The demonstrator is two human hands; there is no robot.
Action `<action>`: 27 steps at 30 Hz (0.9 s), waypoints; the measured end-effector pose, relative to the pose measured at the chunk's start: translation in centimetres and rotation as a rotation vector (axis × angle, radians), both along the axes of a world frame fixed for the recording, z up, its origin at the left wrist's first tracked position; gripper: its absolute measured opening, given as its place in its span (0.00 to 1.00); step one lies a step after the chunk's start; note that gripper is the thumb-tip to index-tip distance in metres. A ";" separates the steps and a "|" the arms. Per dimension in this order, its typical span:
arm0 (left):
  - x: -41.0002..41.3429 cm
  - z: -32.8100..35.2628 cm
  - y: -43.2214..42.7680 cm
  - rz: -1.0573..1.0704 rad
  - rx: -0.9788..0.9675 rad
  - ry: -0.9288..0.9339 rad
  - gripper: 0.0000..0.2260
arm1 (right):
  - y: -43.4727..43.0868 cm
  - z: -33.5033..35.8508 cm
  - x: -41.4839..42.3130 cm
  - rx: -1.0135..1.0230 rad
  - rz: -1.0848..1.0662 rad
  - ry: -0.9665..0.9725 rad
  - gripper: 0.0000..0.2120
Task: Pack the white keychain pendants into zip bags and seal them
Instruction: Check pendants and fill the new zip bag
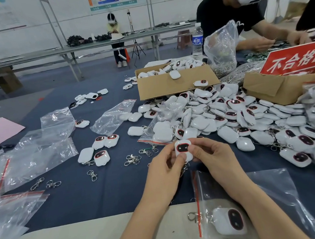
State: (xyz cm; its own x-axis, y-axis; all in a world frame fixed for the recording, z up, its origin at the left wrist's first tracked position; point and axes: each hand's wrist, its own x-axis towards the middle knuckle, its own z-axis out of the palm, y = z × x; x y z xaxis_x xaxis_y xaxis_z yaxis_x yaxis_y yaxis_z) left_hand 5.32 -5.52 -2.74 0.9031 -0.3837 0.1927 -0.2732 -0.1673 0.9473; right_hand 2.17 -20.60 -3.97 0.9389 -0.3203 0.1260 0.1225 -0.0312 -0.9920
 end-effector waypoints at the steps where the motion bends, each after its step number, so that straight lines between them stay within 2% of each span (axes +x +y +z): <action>1: 0.0 0.0 -0.1 0.015 -0.007 0.008 0.11 | 0.0 0.0 0.0 -0.004 0.004 -0.009 0.07; 7: 0.1 0.2 0.1 0.080 -0.065 0.039 0.11 | 0.4 0.7 -0.4 -0.077 0.103 -0.062 0.17; 27: -0.3 0.4 0.3 0.092 -0.126 0.031 0.13 | 0.5 0.7 -0.5 -0.106 0.116 -0.004 0.15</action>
State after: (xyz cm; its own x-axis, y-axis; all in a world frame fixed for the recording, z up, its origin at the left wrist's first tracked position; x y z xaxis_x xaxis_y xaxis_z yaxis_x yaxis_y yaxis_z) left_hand 5.00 -5.26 -2.31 0.9398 -0.2734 0.2051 -0.2320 -0.0696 0.9702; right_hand 1.62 -20.11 -3.25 0.9683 -0.1946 0.1569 0.1349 -0.1216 -0.9834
